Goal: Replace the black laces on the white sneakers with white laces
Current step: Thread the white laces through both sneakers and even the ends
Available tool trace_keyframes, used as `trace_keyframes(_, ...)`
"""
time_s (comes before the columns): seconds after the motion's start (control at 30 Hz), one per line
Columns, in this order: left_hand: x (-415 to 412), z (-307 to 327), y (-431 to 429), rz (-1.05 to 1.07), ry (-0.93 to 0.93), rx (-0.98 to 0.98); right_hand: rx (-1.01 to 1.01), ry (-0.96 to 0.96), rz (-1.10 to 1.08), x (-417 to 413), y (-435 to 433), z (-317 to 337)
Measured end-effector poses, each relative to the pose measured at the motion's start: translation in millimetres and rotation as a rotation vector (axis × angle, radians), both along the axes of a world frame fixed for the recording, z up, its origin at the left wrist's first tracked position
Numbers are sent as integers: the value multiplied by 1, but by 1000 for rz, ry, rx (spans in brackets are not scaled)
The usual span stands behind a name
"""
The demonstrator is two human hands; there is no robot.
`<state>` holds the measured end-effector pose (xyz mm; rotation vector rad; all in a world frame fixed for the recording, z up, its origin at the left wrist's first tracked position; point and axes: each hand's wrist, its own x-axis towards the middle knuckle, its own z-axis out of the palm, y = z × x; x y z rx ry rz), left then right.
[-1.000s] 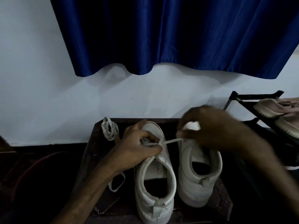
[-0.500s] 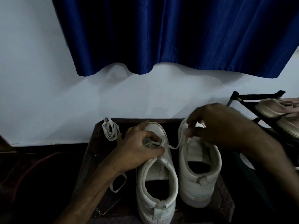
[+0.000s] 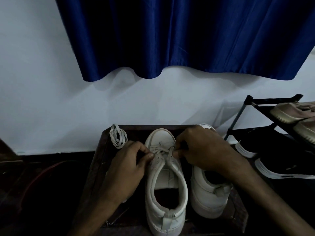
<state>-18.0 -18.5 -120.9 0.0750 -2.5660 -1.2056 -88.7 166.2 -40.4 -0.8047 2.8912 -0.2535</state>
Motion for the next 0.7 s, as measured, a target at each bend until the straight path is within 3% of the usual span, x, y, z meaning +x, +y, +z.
trace_keyframes(0.1, 7, 21, -11, -155, -13, -11, -11, 10, 6, 1, -1, -2)
trace_keyframes(0.2, 21, 47, -38, -529, -104, 295, -13, 14, 6, -2, 0, -3)
trace_keyframes(0.27, 21, 42, -57, -623, -171, 402, -9, 20, 11, -4, 0, -5)
trace_keyframes(0.37, 14, 24, -68, -601, -194, 401, -23, 14, 8, -4, 1, -8)
trace_keyframes(0.5, 10, 23, -43, -383, -224, 536, -92, -51, -11, -10, 7, -5)
trace_keyframes(0.6, 6, 18, -18, -158, -131, 454, -114, -83, -26, -12, 8, -1)
trace_keyframes(0.7, 5, 17, -3, -112, -130, 348, -114, -76, -20, -12, 5, -2)
